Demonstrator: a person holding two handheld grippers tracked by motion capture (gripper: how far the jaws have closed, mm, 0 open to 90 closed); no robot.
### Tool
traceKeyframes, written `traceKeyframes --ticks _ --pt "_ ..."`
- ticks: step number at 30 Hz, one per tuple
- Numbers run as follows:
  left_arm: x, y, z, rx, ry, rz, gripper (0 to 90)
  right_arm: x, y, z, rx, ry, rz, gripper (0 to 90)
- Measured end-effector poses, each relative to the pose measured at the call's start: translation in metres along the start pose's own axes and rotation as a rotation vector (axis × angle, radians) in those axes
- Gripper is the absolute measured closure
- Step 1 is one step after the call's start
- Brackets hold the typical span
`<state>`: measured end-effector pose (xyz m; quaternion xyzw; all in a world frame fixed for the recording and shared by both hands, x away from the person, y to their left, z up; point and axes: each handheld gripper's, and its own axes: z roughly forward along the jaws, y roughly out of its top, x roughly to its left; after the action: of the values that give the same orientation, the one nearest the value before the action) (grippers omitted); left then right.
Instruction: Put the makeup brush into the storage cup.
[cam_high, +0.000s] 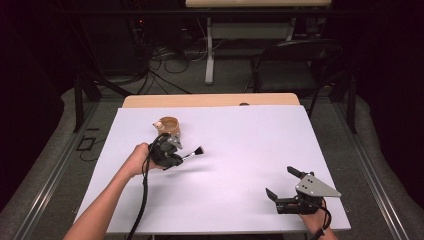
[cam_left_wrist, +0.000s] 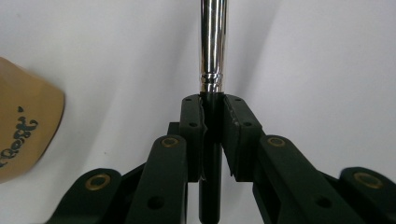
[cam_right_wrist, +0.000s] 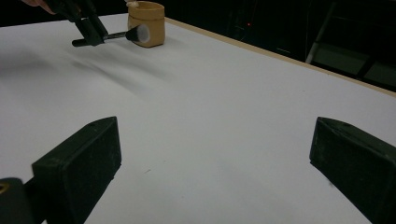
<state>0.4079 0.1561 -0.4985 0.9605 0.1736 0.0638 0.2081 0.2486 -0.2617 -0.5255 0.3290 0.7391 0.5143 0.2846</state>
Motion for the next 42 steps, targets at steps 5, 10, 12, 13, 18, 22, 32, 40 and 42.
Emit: traceKeyframes --ticks 5,10,12,13,18,22,32,40,42 --pt "-0.002 -0.002 -0.002 -0.041 0.016 -0.011 78.8 0.0 0.0 0.0 -0.001 0.0 -0.002 1.5" --pt "-0.003 -0.006 -0.003 -0.076 0.023 -0.029 78.8 0.0 0.0 0.001 0.0 0.0 -0.001 1.5" --pt "-0.003 -0.007 -0.003 -0.078 0.028 -0.028 78.8 0.0 0.0 0.001 0.001 0.001 -0.002 1.5" --pt "-0.003 -0.008 -0.005 -0.093 0.029 -0.035 78.8 0.0 0.0 0.001 0.001 0.001 -0.002 1.5" --pt "-0.003 -0.01 -0.008 -0.128 0.037 -0.047 78.8 0.0 0.0 0.001 0.001 0.0 -0.001 1.5" --pt "-0.005 -0.011 -0.011 -0.148 0.045 -0.052 78.8 0.0 0.0 0.001 0.004 0.003 -0.003 1.5" --pt "-0.01 -0.016 -0.016 -0.223 0.075 -0.075 78.8 0.0 0.0 0.001 0.002 0.003 -0.003 1.5" --pt "-0.014 -0.019 -0.017 -0.281 0.094 -0.1 78.9 0.0 0.0 0.001 0.001 0.001 -0.002 1.5" --pt "-0.014 -0.02 -0.017 -0.289 0.093 -0.103 78.8 0.0 0.0 0.001 0.002 0.001 -0.002 1.5"
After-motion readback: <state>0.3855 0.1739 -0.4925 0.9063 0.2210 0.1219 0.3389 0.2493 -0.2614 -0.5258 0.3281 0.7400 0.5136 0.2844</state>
